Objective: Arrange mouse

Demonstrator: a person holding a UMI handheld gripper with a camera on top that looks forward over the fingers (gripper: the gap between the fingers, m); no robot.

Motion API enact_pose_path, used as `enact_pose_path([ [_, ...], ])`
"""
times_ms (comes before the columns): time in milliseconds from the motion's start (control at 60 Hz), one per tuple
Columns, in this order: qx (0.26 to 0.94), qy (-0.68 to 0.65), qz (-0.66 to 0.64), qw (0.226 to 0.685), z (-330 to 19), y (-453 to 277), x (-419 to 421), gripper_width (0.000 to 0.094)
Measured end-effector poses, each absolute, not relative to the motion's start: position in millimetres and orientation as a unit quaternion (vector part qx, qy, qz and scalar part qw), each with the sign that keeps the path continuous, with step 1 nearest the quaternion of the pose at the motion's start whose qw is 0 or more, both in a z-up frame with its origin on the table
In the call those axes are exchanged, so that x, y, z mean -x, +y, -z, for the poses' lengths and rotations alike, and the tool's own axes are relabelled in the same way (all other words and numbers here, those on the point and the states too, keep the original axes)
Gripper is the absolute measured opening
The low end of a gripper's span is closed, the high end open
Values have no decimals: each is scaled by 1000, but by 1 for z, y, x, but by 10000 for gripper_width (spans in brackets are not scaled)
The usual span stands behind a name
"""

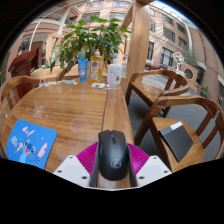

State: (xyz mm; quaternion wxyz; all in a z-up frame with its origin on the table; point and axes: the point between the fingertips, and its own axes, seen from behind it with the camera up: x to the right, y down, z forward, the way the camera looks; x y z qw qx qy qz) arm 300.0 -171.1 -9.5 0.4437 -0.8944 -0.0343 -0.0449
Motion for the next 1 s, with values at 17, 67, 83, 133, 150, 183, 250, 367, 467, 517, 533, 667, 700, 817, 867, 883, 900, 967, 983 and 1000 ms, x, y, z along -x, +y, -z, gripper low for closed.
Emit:
enact_pose_path([
  [17,894,-35,47,444,10,-171,-300,438],
  [67,894,-32,54,445,10,-172,-300,406],
  [83,894,-31,55,443,10,-172,-300,395],
  [133,895,-20,55,442,10,-173,-299,368],
  [150,895,-16,54,442,9,-173,-299,367],
  [183,895,-8,55,442,8,-175,-300,367],
  [250,888,-4,74,454,-3,-177,-304,367],
  [367,864,20,87,495,-63,-180,-299,367],
  [467,827,32,86,555,-146,-184,-277,367],
  [517,806,29,89,584,-187,-189,-258,367],
  [533,799,29,86,595,-200,-190,-250,366],
  [667,783,16,36,620,-239,-201,-171,364],
  [700,790,8,30,613,-228,-204,-148,363],
  [817,833,-16,2,553,-152,-212,-85,362],
  [867,850,-22,-6,526,-115,-219,-63,364],
  [883,856,-25,-7,517,-104,-221,-58,364],
  [900,861,-27,-6,508,-93,-224,-53,364],
  [967,875,-32,0,484,-53,-231,-39,366],
  [983,877,-33,1,479,-46,-233,-37,367],
  [1000,880,-32,1,474,-40,-235,-34,369],
])
